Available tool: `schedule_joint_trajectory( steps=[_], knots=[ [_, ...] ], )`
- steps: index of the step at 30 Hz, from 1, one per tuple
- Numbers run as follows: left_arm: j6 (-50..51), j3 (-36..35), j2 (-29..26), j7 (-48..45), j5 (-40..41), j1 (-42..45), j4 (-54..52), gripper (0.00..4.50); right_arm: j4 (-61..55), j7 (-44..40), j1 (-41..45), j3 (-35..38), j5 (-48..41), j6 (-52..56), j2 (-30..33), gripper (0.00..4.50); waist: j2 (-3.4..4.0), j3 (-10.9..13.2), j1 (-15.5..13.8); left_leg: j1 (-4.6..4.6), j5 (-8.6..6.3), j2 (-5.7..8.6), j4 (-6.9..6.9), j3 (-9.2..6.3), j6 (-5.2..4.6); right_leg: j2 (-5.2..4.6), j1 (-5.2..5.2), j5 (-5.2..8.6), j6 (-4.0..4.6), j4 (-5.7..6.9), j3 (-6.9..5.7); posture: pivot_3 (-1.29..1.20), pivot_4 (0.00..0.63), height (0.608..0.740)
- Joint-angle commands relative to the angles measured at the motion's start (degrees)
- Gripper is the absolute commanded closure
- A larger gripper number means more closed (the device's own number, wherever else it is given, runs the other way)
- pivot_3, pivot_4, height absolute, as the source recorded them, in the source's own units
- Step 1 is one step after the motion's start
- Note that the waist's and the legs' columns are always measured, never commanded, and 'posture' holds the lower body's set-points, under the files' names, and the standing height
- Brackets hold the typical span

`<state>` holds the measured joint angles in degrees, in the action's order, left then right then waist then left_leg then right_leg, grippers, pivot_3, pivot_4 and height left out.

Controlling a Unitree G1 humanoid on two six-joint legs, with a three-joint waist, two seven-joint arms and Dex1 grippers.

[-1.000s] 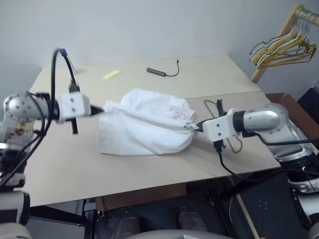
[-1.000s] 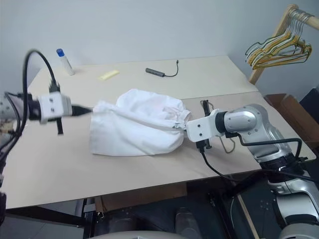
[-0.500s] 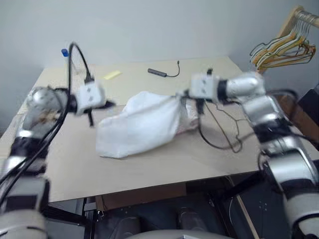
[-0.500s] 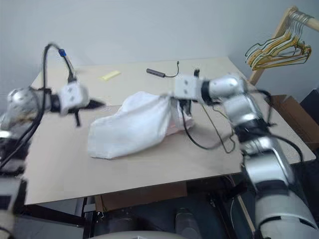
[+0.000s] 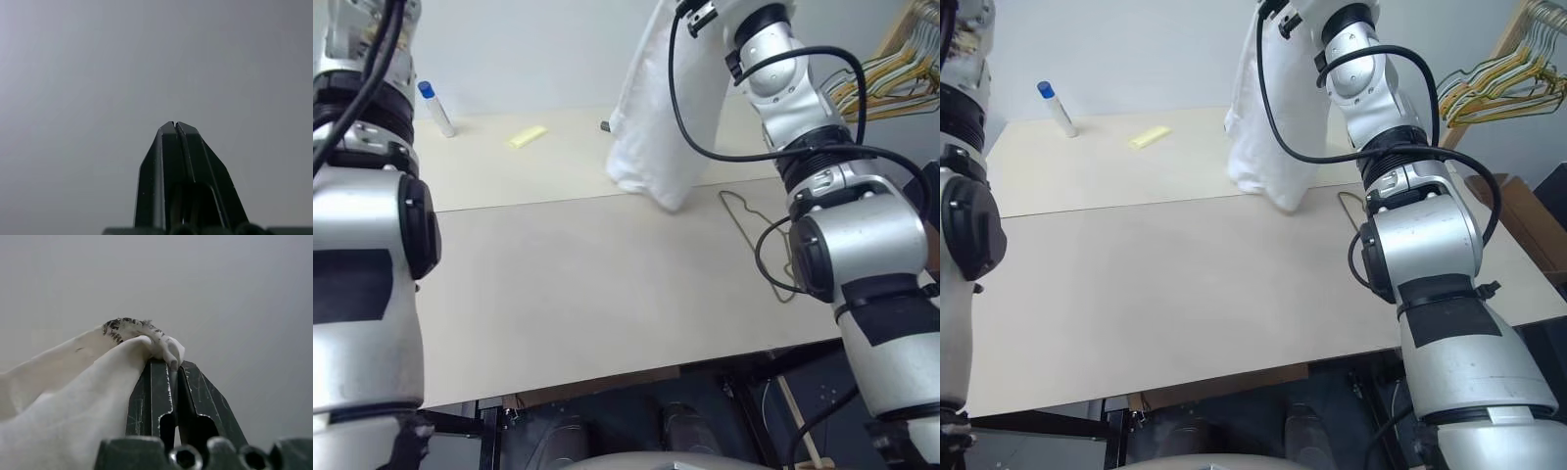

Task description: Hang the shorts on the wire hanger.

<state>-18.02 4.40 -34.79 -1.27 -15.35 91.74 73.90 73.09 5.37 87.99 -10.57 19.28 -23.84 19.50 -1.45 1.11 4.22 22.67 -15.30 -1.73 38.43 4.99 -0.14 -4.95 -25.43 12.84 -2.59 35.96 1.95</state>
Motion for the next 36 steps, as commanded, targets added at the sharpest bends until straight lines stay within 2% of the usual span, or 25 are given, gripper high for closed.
schedule_joint_trajectory(
  steps=[1, 3, 8, 13, 17, 22, 25, 30, 36],
  knots=[
    [-1.67, -2.57, 1.68, -10.48, 4.27, -3.65, -1.78, 4.47, -1.22, -3.36, -1.58, -0.70, 0.88, -3.67, 1.19, 4.50, 0.00, 0.00, 0.06, -0.16, -0.02, -0.01, 0.05, -0.02, -0.05, 0.00, 0.22, -0.03, -0.03, -0.02, -0.03, -0.01, 0.000, 0.740],
    [-1.72, -3.98, 3.09, -17.88, 7.30, -7.81, -4.33, 4.47, -2.37, -5.73, -3.20, -1.44, 1.46, -5.39, 1.53, 4.50, 0.00, 0.00, 0.39, -0.33, -0.34, -0.01, 0.33, -0.05, -0.60, -0.01, 0.45, -0.09, -0.08, 0.11, -0.02, -0.02, 0.000, 0.740],
    [1.30, -6.19, 5.62, -25.13, 12.27, -17.61, -14.71, 4.47, -5.26, -10.17, -3.69, -1.96, 1.56, -8.14, 1.66, 4.50, 0.00, 0.00, 2.21, -0.29, -0.33, 0.01, 0.63, -0.15, -0.62, -0.06, 0.50, -0.27, -0.16, 0.22, 0.05, -0.03, 0.000, 0.740],
    [10.09, -7.92, 5.54, -33.11, 19.61, -32.17, -37.43, 4.47, -11.13, -15.42, -2.17, 1.38, -2.98, -6.78, 0.55, 4.50, 0.01, -0.01, 4.78, -0.30, -0.18, -0.02, 0.58, -0.61, -0.36, -0.06, 0.43, -0.27, -0.17, 0.25, 0.28, -0.05, 0.000, 0.740],
    [17.41, -8.73, 2.69, -41.52, 26.12, -42.01, -53.58, 4.47, -21.65, -21.28, -5.65, 3.17, -6.81, -2.88, 0.61, 4.50, 0.02, -0.01, 6.07, -0.32, -0.18, -0.06, 0.59, -0.71, -0.36, -0.06, 0.42, -0.27, -0.18, 0.29, 0.35, -0.06, 0.000, 0.740],
    [28.59, -11.58, -0.29, -45.50, 33.76, -49.11, -64.49, 4.47, -40.61, -29.37, -16.84, 3.61, -10.85, 4.66, 2.16, 4.50, 0.03, -0.03, 6.03, -0.40, -0.42, -0.08, 0.72, -1.01, -0.77, -0.13, 0.62, -0.27, -0.18, 0.42, 0.21, -0.06, 0.000, 0.740],
    [35.34, -14.07, -3.28, -50.01, 39.25, -53.64, -67.13, 3.84, -53.82, -33.31, -26.51, 3.72, -12.67, 9.79, 3.63, 4.50, 0.04, -0.04, 5.65, -0.80, -0.52, -0.05, 0.82, -1.18, -0.93, -0.24, 1.21, -0.27, -0.20, 0.45, 0.00, -0.07, 0.000, 0.740],
    [38.52, -15.05, -6.65, -54.85, 40.72, -57.04, -62.54, 2.24, -71.31, -40.12, -38.48, 3.82, -17.49, 15.66, 6.30, 4.50, 0.04, -0.04, 5.15, -0.99, -0.53, 0.03, 0.92, -1.27, -0.96, -0.24, 1.35, -0.26, -0.21, 0.63, -0.06, -0.08, 0.000, 0.740],
    [36.97, -10.11, -7.90, -67.37, 40.47, -60.38, -61.39, 0.46, -77.85, -43.09, -42.01, 3.82, -18.78, 19.17, 8.13, 4.50, 0.04, -0.04, 5.29, -0.97, -0.53, 0.11, 0.93, -1.23, -0.98, -0.20, 1.36, -0.25, -0.22, 0.56, -0.06, -0.10, 0.000, 0.740]
  ],
)
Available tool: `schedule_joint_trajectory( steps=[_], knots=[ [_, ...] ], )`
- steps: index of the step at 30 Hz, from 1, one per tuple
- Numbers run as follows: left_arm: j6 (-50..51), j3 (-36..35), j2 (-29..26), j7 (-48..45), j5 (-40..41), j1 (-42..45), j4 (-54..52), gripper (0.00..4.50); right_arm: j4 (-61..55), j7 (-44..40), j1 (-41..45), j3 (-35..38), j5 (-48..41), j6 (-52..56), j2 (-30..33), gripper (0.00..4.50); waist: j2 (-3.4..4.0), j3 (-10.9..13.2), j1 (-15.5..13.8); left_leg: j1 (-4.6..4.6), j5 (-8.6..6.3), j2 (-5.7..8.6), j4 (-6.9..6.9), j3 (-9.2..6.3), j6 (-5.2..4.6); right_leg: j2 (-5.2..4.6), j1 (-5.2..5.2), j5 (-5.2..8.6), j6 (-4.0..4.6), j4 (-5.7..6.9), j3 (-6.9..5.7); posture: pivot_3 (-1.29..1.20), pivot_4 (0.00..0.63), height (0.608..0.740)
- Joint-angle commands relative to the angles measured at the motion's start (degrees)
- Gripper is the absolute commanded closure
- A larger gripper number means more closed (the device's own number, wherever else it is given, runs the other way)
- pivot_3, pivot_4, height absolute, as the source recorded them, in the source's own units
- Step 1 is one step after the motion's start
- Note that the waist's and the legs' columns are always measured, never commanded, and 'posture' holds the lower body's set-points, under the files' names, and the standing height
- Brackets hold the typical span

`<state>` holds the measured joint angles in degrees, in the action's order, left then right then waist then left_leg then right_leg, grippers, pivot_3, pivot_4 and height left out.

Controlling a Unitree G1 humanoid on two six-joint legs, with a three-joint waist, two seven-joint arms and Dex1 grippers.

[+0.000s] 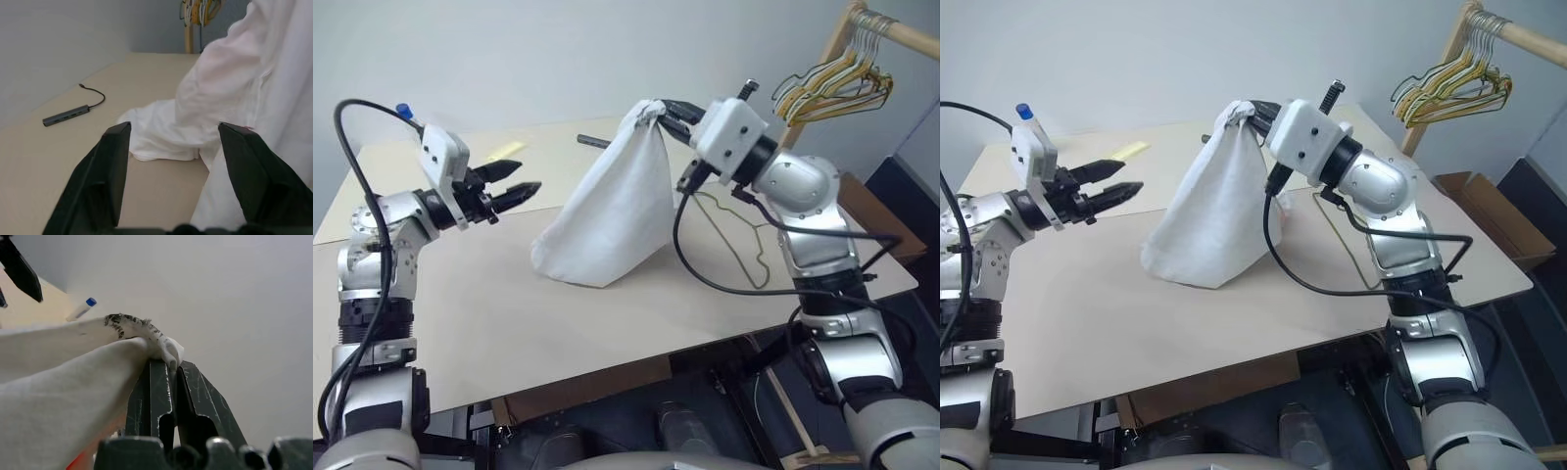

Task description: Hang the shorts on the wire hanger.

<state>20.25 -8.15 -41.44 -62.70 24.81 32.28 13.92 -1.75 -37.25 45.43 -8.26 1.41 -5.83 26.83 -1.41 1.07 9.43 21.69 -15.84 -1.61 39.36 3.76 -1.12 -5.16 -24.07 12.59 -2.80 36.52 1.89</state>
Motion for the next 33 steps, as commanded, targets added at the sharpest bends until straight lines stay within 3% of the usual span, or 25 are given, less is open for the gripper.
schedule_joint_trajectory(
  steps=[1, 17, 20, 25, 31, 33],
  knots=[
    [-2.48, 3.63, -1.47, -7.40, -0.70, -1.47, -1.48, 0.13, -3.15, -0.61, 0.65, 1.43, -0.76, 1.36, 0.93, 4.50, 0.00, 0.00, 0.12, -0.02, 0.00, 0.00, 0.00, 0.02, 0.00, 0.01, 0.00, 0.00, 0.00, 0.00, 0.01, -0.11, 0.000, 0.740],
    [-18.64, 13.70, 1.86, -7.17, -16.17, -0.43, 15.16, 0.06, -3.09, -3.16, 2.68, 0.74, -1.17, 0.94, 0.80, 4.50, 0.00, 0.00, 0.33, 0.00, -0.02, -0.02, 0.00, 0.04, -0.03, 0.03, -0.01, 0.01, 0.01, -0.38, 0.01, -0.11, 0.000, 0.740],
    [-20.53, 14.43, 3.24, -7.35, -17.43, 0.53, 18.76, 0.63, -2.78, -3.38, 2.91, 0.74, -1.17, 0.79, 0.65, 4.50, 0.00, 0.00, 0.28, 0.02, -0.02, -0.02, 0.00, 0.04, -0.03, 0.03, -0.01, 0.01, 0.01, -0.38, 0.00, -0.11, 0.000, 0.740],
    [-21.42, 14.00, 4.41, -8.48, -17.47, 1.75, 21.10, 2.17, -2.58, -3.75, 2.95, 0.95, -1.28, 0.88, 0.62, 4.50, 0.00, 0.00, 0.20, 0.07, -0.02, -0.02, 0.00, 0.04, -0.04, 0.03, -0.05, 0.00, 0.01, -0.37, 0.00, -0.11, 0.000, 0.740],
    [-22.83, 12.98, 1.94, -11.01, -17.27, 1.56, 20.11, 4.17, -2.56, -4.34, 2.13, 1.39, -1.40, 1.22, 1.56, 4.50, 0.00, 0.00, 0.29, 0.06, -0.03, -0.03, 0.00, 0.04, -0.04, 0.03, -0.05, 0.00, 0.01, -0.37, 0.00, -0.10, 0.000, 0.740],
    [-23.92, 12.50, -0.19, -11.77, -17.38, 0.70, 17.92, 4.48, -3.25, -6.35, 1.00, 1.60, -2.32, 1.90, 3.13, 4.50, 0.00, 0.00, 0.28, 0.06, -0.03, -0.03, 0.00, 0.04, -0.05, 0.03, -0.06, 0.00, 0.01, -0.37, 0.00, -0.10, 0.000, 0.740]
  ],
)
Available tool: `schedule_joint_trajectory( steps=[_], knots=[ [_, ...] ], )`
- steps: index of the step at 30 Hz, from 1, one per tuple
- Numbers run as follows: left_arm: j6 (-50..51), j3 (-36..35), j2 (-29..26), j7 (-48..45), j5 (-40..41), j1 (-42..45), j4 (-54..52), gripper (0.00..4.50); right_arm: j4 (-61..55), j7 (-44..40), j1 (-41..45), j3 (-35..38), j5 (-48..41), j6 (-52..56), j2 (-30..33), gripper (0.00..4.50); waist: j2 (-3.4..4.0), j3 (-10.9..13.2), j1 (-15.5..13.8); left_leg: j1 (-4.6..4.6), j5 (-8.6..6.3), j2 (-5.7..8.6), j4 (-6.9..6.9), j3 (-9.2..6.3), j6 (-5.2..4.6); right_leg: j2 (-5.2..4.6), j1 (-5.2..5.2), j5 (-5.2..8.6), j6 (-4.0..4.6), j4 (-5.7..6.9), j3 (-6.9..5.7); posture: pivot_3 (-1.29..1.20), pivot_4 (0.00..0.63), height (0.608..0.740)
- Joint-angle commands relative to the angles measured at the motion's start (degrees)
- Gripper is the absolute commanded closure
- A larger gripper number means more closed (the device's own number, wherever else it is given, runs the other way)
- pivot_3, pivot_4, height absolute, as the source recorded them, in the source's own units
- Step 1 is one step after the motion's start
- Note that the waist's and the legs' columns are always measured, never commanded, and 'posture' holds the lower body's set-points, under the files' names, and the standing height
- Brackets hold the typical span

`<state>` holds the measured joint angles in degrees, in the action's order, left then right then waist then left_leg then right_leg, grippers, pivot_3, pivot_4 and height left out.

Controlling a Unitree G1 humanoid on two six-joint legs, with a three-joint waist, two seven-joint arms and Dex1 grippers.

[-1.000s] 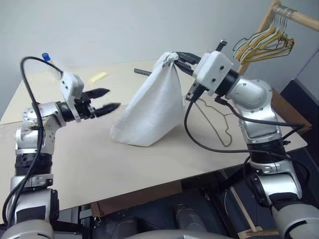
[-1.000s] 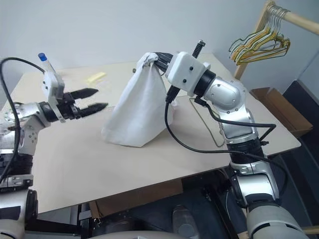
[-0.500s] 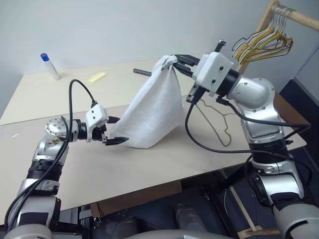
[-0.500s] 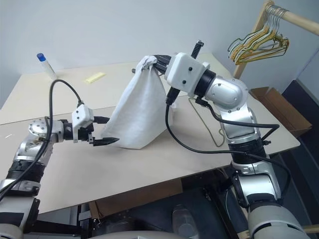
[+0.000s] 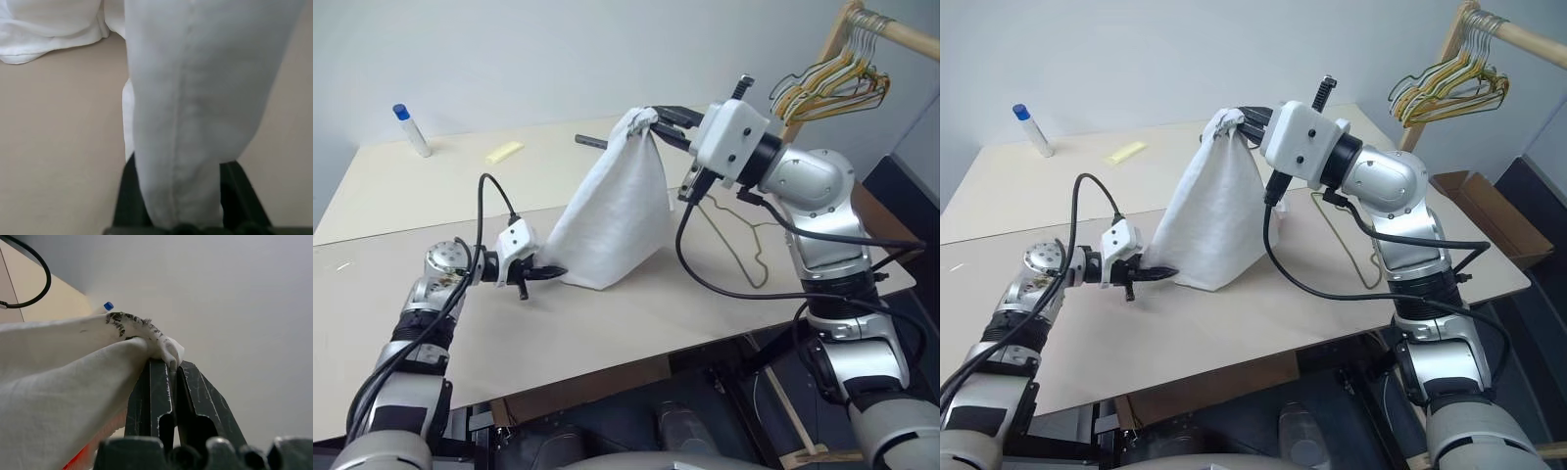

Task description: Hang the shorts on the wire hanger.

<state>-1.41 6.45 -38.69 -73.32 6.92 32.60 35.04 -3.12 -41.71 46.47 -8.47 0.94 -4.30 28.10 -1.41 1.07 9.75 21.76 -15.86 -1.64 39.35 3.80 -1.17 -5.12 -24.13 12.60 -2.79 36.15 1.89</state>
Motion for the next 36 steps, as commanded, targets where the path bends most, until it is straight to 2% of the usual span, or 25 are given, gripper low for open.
schedule_joint_trajectory(
  steps=[1, 4, 13, 17, 20, 23, 26, 28, 29, 33, 36],
  knots=[
    [-2.65, -2.32, -4.14, -1.90, 0.70, -0.20, -4.44, 4.48, -2.47, -3.54, -0.81, 1.85, -2.63, 0.67, 3.04, 4.50, 0.00, 0.00, -0.07, 0.01, 0.00, 0.00, 0.00, -0.01, 0.00, 0.00, 0.00, 0.00, 0.00, 0.00, 0.00, -0.10, 0.000, 0.740],
    [-3.89, -3.53, -9.35, -5.66, 1.79, -1.95, -8.19, 4.48, -4.65, -11.33, -4.56, 1.87, -6.41, -0.33, 8.52, 4.50, 0.00, 0.00, -0.30, 0.05, -0.03, -0.04, 0.00, -0.01, -0.05, 0.00, 0.02, 0.00, 0.00, 0.00, -0.03, -0.09, 0.000, 0.740],
    [-3.94, -9.74, -21.29, -9.25, 4.80, -5.17, -18.33, 4.48, -9.66, -33.72, -13.05, -0.32, -14.20, 0.39, 24.23, 4.50, 0.00, 0.02, -2.14, -0.01, -0.05, -0.07, 0.00, 0.07, -0.08, 0.01, 0.03, 0.03, -0.02, -0.11, -0.04, -0.05, 0.000, 0.740],
    [-4.23, -9.14, -22.45, -9.29, 4.34, -5.31, -20.45, 4.48, -8.33, -36.67, -12.66, -1.88, -13.96, -0.01, 24.79, 4.50, 0.00, 0.02, -3.27, -0.19, -0.05, -0.10, 0.00, 0.23, -0.08, 0.03, 0.10, 0.05, -0.01, -0.07, 0.01, -0.03, 0.000, 0.740],
    [-4.64, -6.10, -18.87, -3.58, -0.50, 0.83, -15.62, 4.48, -0.33, -34.70, -6.98, -4.56, -9.15, -2.31, 20.48, 4.50, -0.01, 0.02, -4.26, -0.36, -0.05, -0.10, 0.00, 0.43, -0.08, 0.06, 0.22, 0.05, 0.00, -0.07, 0.03, -0.02, 0.000, 0.740],
    [-4.71, -2.13, -12.03, 11.16, -10.34, 15.56, -1.96, 4.48, 16.62, -23.74, 5.37, -7.94, 1.83, -4.31, 12.44, 4.50, -0.03, 0.03, -4.94, -0.45, -0.05, -0.07, 0.02, 0.84, -0.07, 0.08, 0.35, 0.05, 0.01, -0.07, 0.02, -0.01, 0.000, 0.740],
    [-5.79, 2.17, -6.53, 31.76, -20.85, 33.60, 17.74, 4.48, 39.56, -5.35, 20.80, -11.52, 14.10, -4.03, 4.44, 4.50, -0.07, 0.07, -5.49, -0.44, -0.03, -0.05, 0.13, 0.85, -0.05, 0.12, 0.46, -0.04, 0.02, -0.18, -0.04, 0.00, 0.000, 0.740],
    [-5.33, 3.26, -3.65, 49.10, -24.98, 44.95, 28.45, 4.48, 55.00, 11.75, 30.79, -13.52, 20.42, -3.65, -0.24, 4.50, -0.07, 0.06, -5.62, 0.01, 0.03, -0.05, 0.11, 0.87, 0.06, 0.11, 0.00, -0.03, 0.01, 0.01, -0.02, 0.01, 0.000, 0.740],
    [-5.35, 2.89, -2.53, 58.36, -26.04, 50.35, 32.28, 4.48, 61.38, 21.30, 35.29, -13.58, 22.29, -3.48, -2.38, 4.50, -0.07, 0.06, -5.60, 0.32, 0.26, -0.05, 0.10, 0.87, 0.45, 0.11, -0.29, -0.02, 0.00, 0.00, -0.02, 0.01, 0.000, 0.740],
    [-10.30, 0.60, -1.06, 80.23, -26.92, 62.68, 38.57, 4.48, 73.15, 48.58, 44.38, -8.82, 22.23, -9.01, -6.28, 4.50, -0.09, 0.06, -5.74, 1.15, 0.36, 0.11, -0.51, 0.97, 0.65, -0.15, -1.62, -0.02, -0.01, -0.03, -0.03, 0.01, 0.000, 0.740],
    [-16.35, 1.11, -1.19, 85.88, -28.31, 65.58, 39.42, 4.48, 75.34, 58.85, 45.80, -6.61, 21.90, -15.38, -5.99, 4.50, -0.07, 0.06, -5.75, 1.49, 0.32, 0.16, -0.92, 1.10, 0.74, -0.20, -2.19, -0.01, 0.00, -0.06, -0.15, 0.01, 0.000, 0.740]
  ],
)
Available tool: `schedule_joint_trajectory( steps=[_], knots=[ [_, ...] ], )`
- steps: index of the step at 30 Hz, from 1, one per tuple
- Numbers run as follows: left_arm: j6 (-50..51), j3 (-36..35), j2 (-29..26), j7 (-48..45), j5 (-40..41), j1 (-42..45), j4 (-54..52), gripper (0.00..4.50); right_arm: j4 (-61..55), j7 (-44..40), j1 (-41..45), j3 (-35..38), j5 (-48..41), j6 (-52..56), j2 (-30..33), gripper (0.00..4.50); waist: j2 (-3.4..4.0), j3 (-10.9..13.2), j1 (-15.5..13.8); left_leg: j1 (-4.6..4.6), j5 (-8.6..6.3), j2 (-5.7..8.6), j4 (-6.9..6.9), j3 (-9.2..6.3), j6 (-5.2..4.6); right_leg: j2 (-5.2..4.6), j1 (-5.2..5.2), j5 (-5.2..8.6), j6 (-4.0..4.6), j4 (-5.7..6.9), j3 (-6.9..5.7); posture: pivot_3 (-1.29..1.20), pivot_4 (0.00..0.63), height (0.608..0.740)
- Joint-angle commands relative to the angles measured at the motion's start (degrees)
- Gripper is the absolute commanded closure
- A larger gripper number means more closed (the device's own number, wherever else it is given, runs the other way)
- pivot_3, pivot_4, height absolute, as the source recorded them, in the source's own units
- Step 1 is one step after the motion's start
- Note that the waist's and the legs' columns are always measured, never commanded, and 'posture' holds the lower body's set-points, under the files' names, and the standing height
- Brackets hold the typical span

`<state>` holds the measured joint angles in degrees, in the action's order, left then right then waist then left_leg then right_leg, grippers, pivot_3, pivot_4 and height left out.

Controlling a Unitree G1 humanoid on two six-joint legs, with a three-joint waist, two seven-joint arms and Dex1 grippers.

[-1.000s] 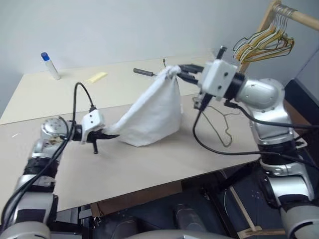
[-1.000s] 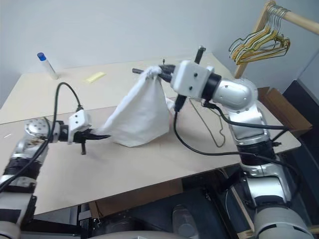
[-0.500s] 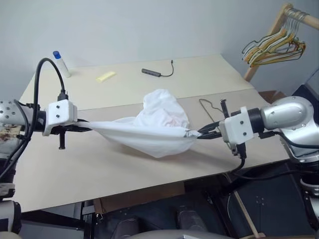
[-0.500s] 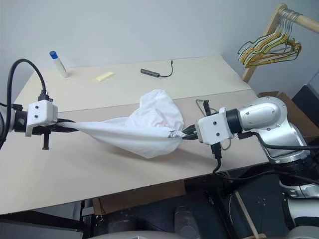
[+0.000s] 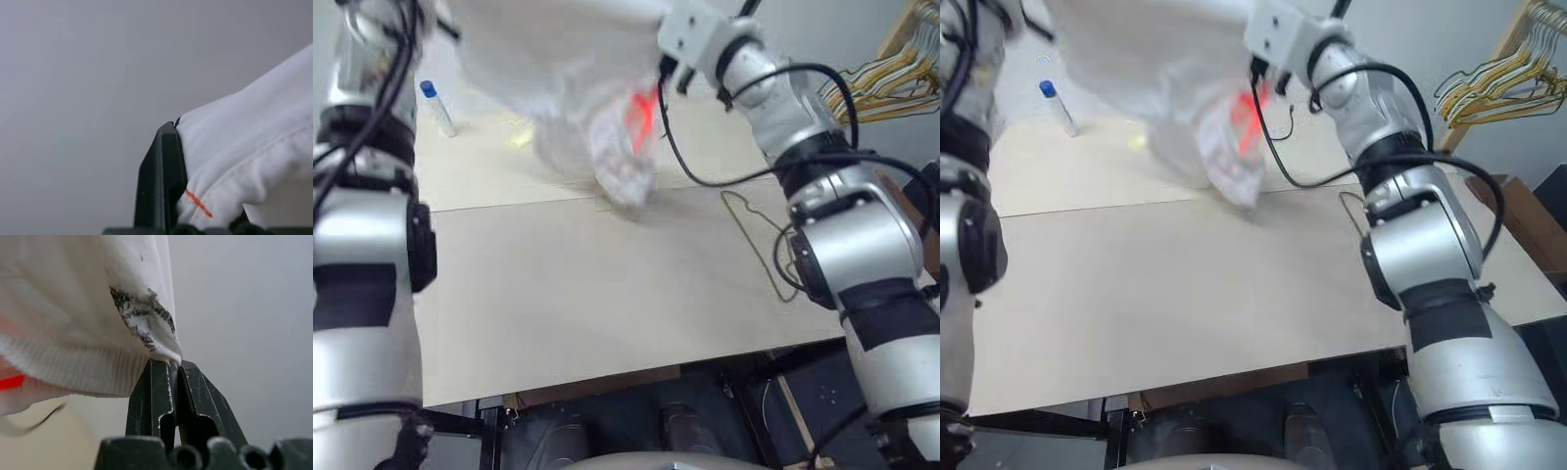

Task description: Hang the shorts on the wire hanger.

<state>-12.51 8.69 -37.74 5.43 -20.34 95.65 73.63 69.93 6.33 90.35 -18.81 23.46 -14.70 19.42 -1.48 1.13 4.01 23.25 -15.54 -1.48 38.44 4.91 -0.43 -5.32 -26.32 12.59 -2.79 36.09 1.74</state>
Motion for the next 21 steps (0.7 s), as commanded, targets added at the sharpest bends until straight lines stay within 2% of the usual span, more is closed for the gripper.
schedule_joint_trajectory(
  steps=[1, 3, 5, 8, 10, 12, 14, 16, 19, 21],
  knots=[
    [-6.79, -1.03, -2.09, 6.50, -1.06, 2.36, 0.93, 4.48, 2.76, 10.68, 1.58, 3.74, -0.44, -6.34, 2.90, 4.50, 0.00, 0.00, 0.00, -0.08, 0.00, 0.05, -0.17, 0.03, 0.00, -0.08, 0.01, 0.00, 0.00, -0.03, -0.15, 0.01, 0.000, 0.740],
    [-10.31, -0.76, -1.92, 2.70, -0.74, 0.56, 0.59, 4.48, 3.59, 6.15, -0.55, 3.71, -0.66, -9.01, 3.34, 4.50, 0.00, 0.00, 0.01, -0.14, 0.00, 0.07, -0.30, 0.14, 0.00, -0.14, 0.18, 0.02, -0.01, -0.37, -0.45, 0.01, 0.000, 0.740],
    [-14.64, -0.90, -1.94, -4.98, 0.81, -4.70, -0.87, 4.48, 3.90, -4.44, -5.62, 2.53, -0.99, -14.49, 4.41, 4.50, 0.03, -0.02, 0.11, -0.14, 0.01, 0.06, -0.16, 0.19, 0.00, -0.17, 0.42, 0.02, -0.02, -0.65, -0.64, 0.00, 0.000, 0.740],
    [-18.65, -1.92, -2.51, -13.70, 3.44, -11.59, -3.64, 4.48, 3.28, -15.03, -11.12, 0.82, -0.32, -21.95, 6.17, 4.50, 0.06, -0.01, 0.48, -1.52, -0.06, 0.00, -0.16, 0.12, -0.16, -0.16, 2.25, 0.00, -0.04, -1.12, -0.93, 0.01, 0.000, 0.740],
    [-19.98, -2.51, -3.10, -16.82, 4.49, -15.17, -5.91, 4.48, 3.00, -19.38, -13.12, 0.57, -0.27, -23.83, 6.82, 4.50, 0.05, 0.03, 1.31, -1.54, -0.17, 0.00, 0.12, 0.10, -0.38, -0.20, 2.29, -0.18, -0.09, -1.00, -0.88, 0.01, 0.000, 0.740],
    [-19.88, -3.94, -4.06, -25.07, 9.08, -26.50, -14.36, 4.48, 2.29, -25.12, -18.17, -2.66, 2.13, -29.22, 8.89, 4.50, 0.10, 0.00, 1.85, -1.07, -0.05, -0.06, 0.48, -0.06, -0.34, -0.16, 1.98, -0.41, -0.04, -0.75, -0.92, 0.01, 0.000, 0.740],
    [-18.55, -4.52, -5.43, -32.26, 12.76, -37.06, -24.41, 4.48, 1.59, -27.65, -21.52, -4.67, 3.82, -32.68, 10.26, 4.50, 0.25, -0.10, 2.48, -1.27, -0.04, -0.10, 0.54, -0.04, -0.33, -0.16, 2.13, -0.41, -0.05, -0.70, -0.81, 0.01, 0.000, 0.740],
    [-12.12, -5.20, -7.41, -38.38, 16.34, -47.30, -37.64, 4.48, 0.96, -29.34, -23.72, -5.41, 4.38, -35.35, 11.16, 4.50, 0.25, -0.10, 3.46, -1.32, -0.06, -0.15, 0.51, -0.06, -0.37, -0.15, 2.12, -0.40, -0.06, -0.70, -0.72, 0.01, 0.000, 0.740],
    [-3.07, -6.52, -11.89, -47.73, 22.66, -63.08, -57.31, 4.48, -0.19, -29.21, -27.26, -7.69, 7.38, -38.54, 12.91, 4.50, 0.25, -0.09, 4.19, -1.24, -0.05, -0.29, 0.59, -0.30, -0.34, -0.06, 1.89, -0.40, -0.04, -0.46, -0.53, 0.02, 0.000, 0.740],
    [2.90, -7.51, -15.23, -52.64, 25.85, -72.17, -68.10, 4.48, -1.45, -25.56, -29.59, -10.12, 11.51, -40.21, 14.77, 4.50, 0.25, -0.09, 4.37, -1.26, -0.07, -0.30, 0.60, -0.37, -0.37, -0.06, 1.86, -0.38, -0.01, -0.36, -0.46, 0.03, 0.000, 0.740]
  ],
)
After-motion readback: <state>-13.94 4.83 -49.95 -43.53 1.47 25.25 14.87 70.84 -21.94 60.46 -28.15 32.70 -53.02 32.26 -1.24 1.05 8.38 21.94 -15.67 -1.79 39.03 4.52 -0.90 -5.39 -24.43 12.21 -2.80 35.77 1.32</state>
